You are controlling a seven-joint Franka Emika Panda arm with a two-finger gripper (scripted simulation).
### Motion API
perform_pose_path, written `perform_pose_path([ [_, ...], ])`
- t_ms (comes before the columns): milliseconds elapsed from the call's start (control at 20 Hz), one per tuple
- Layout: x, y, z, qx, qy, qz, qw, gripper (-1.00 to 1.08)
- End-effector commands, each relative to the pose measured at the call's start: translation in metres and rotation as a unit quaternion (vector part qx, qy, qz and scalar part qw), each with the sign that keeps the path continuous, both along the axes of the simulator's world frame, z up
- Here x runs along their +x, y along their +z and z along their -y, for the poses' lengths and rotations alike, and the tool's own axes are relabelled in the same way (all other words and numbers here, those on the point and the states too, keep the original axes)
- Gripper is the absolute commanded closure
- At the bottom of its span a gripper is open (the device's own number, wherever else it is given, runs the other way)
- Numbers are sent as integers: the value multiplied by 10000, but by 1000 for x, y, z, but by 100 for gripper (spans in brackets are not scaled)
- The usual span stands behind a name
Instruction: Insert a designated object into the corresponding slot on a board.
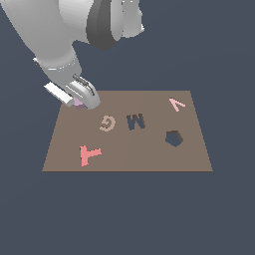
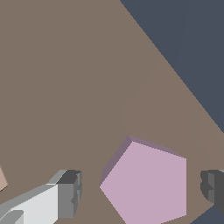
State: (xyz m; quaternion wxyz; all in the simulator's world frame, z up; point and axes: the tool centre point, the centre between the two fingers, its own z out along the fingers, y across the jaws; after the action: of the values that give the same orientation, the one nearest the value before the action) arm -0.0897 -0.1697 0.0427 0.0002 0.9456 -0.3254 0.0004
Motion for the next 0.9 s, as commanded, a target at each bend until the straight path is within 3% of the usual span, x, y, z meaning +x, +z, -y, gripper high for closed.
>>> perform_pose_path([
  [0,0,-8,0,2,3,-4,10000,-92],
  [200,0,-13,-1,4,6,-3,10000,-92],
  [250,0,-13,-1,4,6,-3,10000,108],
  [850,0,-12,-1,6,14,0,10000,108],
])
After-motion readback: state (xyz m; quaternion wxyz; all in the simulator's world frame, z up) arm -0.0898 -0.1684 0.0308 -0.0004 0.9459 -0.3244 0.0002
